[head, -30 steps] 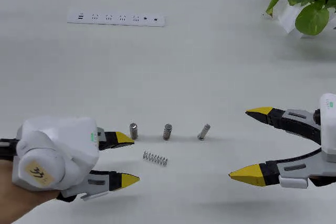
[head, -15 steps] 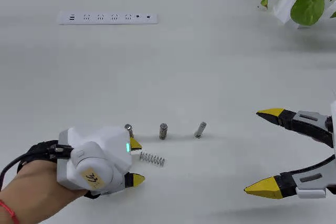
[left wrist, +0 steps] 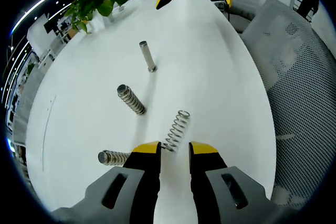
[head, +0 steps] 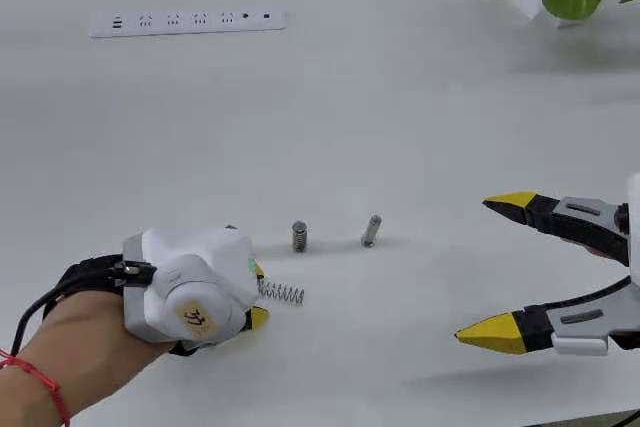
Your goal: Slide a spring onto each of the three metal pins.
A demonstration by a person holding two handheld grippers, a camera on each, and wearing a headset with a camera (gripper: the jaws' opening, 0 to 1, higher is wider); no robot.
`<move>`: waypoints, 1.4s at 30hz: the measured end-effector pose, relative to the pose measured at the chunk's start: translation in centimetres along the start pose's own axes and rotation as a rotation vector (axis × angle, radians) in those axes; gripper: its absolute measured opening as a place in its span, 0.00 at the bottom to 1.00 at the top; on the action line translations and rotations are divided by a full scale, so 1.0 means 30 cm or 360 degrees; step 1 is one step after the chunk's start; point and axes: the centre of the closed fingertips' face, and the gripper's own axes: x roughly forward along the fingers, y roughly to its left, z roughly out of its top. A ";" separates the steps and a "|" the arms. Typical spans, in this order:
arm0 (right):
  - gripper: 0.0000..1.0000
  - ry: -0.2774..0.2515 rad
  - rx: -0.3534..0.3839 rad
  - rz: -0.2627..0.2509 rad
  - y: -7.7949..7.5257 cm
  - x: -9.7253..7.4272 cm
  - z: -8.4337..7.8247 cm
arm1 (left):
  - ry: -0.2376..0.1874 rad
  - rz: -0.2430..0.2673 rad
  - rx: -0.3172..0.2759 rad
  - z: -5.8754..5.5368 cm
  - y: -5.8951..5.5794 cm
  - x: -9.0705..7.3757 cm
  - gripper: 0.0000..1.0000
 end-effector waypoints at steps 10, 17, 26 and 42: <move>0.90 -0.0023 0.0032 -0.0021 -0.002 -0.013 -0.014 | 0.0048 -0.0003 -0.0010 -0.016 -0.013 -0.005 0.08; 0.90 -0.0034 0.0049 -0.0027 0.010 -0.013 -0.014 | 0.0061 -0.0003 -0.0024 -0.015 -0.012 -0.003 0.08; 0.88 -0.0043 0.0058 -0.0036 0.017 -0.009 -0.008 | 0.0034 -0.0049 -0.0174 -0.011 -0.029 0.000 0.07; 0.87 -0.0033 0.0057 -0.0001 0.040 0.010 0.003 | -0.0040 -0.0090 -0.0279 0.004 -0.061 -0.012 0.07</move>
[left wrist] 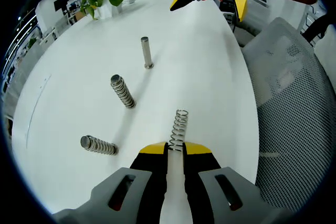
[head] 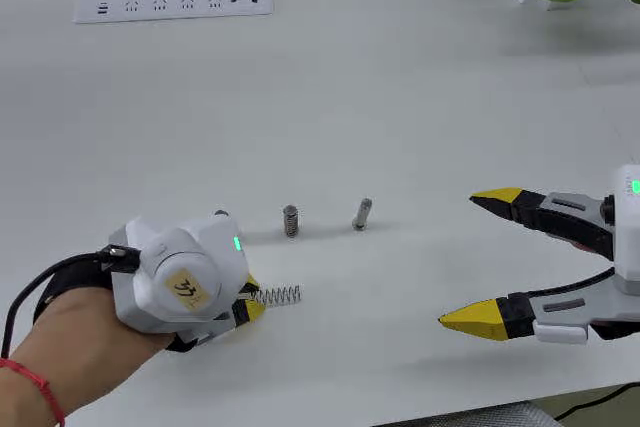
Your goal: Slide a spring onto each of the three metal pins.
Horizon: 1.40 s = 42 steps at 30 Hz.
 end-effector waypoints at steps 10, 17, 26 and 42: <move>0.86 0.0003 -0.0019 0.0007 0.004 0.007 0.017 | -0.0039 -0.0004 -0.0040 -0.002 -0.014 -0.012 0.07; 0.85 0.0012 -0.0026 0.0012 0.007 0.012 0.019 | -0.0059 -0.0012 -0.0060 0.002 -0.020 -0.018 0.07; 0.85 0.0009 -0.0026 0.0023 0.018 0.013 0.029 | -0.0136 -0.0022 -0.0092 0.029 -0.031 -0.041 0.07; 0.76 -0.0073 -0.0055 0.0098 0.062 0.020 0.153 | -0.0412 0.0035 -0.0163 0.154 -0.024 -0.164 0.07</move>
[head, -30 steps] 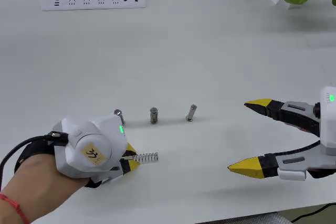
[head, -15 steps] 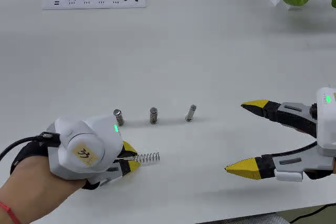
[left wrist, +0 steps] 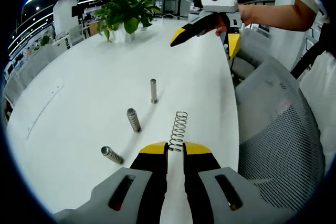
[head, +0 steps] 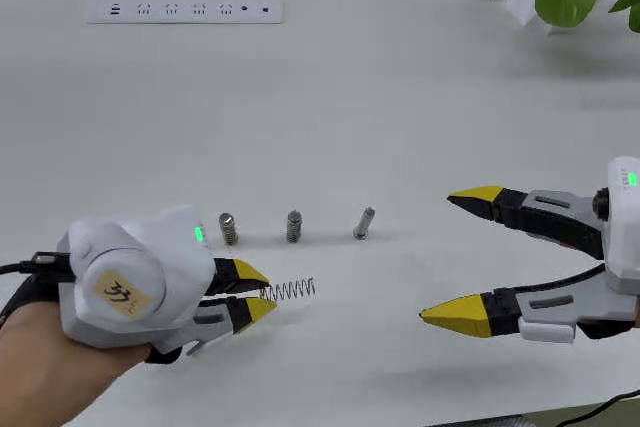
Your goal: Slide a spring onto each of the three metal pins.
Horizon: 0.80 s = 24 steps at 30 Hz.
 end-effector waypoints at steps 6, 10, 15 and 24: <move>0.67 -0.0027 0.0002 0.0080 0.029 0.030 0.050 | -0.0121 0.0023 0.0003 0.080 0.006 -0.038 0.07; 0.62 -0.0041 -0.0022 0.0116 0.049 0.047 0.089 | -0.0202 0.0033 -0.0007 0.128 0.014 -0.060 0.07; 0.57 -0.0082 -0.0011 0.0158 0.070 0.065 0.147 | -0.0291 0.0039 -0.0021 0.174 0.016 -0.087 0.07; 0.42 -0.0161 0.0024 0.0220 0.094 0.103 0.218 | -0.0410 0.0040 -0.0025 0.228 0.005 -0.118 0.07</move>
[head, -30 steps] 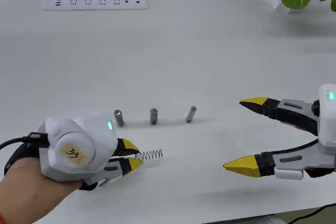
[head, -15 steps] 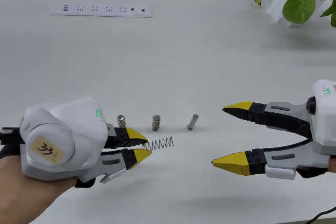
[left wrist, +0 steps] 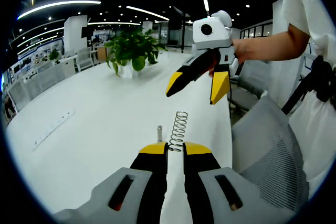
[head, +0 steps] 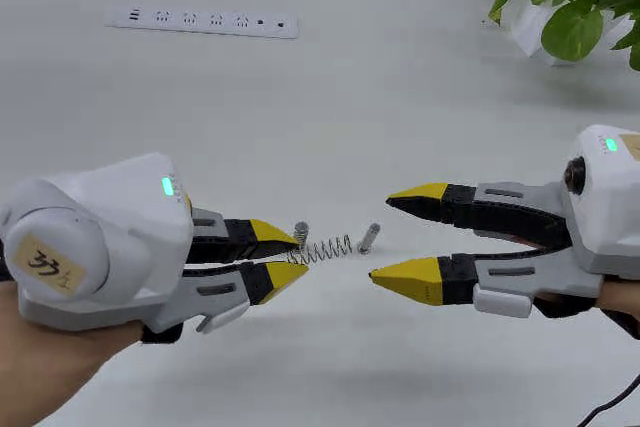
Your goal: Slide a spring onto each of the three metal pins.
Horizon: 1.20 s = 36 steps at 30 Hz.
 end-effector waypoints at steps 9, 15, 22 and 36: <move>0.28 0.0007 0.0002 0.0063 0.031 0.023 0.024 | -0.0076 -0.0007 -0.0006 0.031 -0.008 -0.012 0.07; 0.23 0.0021 0.0005 0.0089 0.042 0.030 0.028 | -0.0131 -0.0023 -0.0018 0.053 -0.016 -0.020 0.07; 0.14 0.0026 0.0004 0.0113 0.062 0.037 0.037 | -0.0153 -0.0032 -0.0020 0.055 -0.022 -0.026 0.07; 0.07 0.0056 0.0002 0.0140 0.077 0.043 0.031 | -0.0160 -0.0054 -0.0023 0.046 -0.034 -0.028 0.07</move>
